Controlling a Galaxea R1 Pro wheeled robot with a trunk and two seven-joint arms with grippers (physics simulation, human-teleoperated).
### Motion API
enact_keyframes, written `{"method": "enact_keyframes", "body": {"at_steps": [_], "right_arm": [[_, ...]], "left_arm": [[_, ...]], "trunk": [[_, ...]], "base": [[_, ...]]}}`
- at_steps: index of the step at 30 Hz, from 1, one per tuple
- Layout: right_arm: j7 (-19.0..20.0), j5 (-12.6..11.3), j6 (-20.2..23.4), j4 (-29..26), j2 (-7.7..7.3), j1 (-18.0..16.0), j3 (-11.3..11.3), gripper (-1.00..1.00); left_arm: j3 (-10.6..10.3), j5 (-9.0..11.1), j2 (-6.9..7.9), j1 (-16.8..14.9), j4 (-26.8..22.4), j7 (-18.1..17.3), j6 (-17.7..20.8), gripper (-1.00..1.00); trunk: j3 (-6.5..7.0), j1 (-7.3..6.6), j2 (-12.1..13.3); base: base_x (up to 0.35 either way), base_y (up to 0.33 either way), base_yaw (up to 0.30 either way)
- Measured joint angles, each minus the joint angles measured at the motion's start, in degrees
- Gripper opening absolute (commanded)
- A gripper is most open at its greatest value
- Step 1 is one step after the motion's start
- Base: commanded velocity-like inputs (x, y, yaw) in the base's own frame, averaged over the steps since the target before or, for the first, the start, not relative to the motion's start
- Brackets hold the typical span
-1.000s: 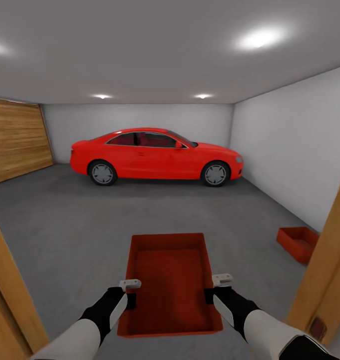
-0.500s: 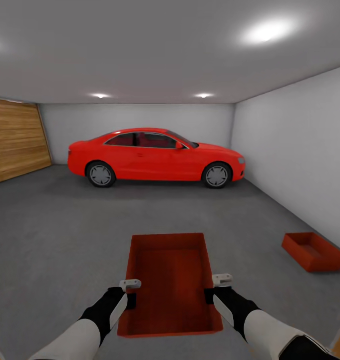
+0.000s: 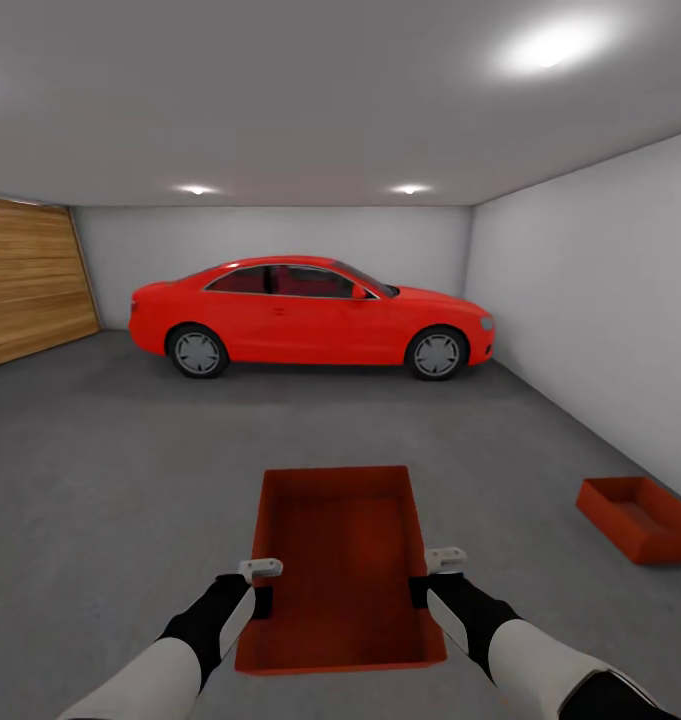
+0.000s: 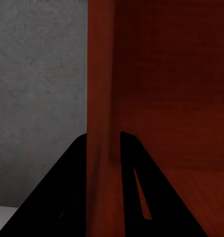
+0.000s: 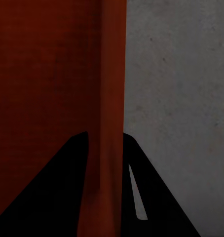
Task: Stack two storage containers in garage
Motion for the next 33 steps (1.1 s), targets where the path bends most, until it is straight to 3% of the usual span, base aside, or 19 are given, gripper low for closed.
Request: {"method": "enact_keyframes", "body": {"at_steps": [33], "right_arm": [[0.0,0.01,0.01,0.0,0.0,0.0,0.01,-1.0]], "left_arm": [[0.0,0.02,0.0,0.0,0.03,0.0,-0.03,-1.0]], "trunk": [[0.0,0.0,0.0]], "base": [[0.319,0.0,0.0]]}}
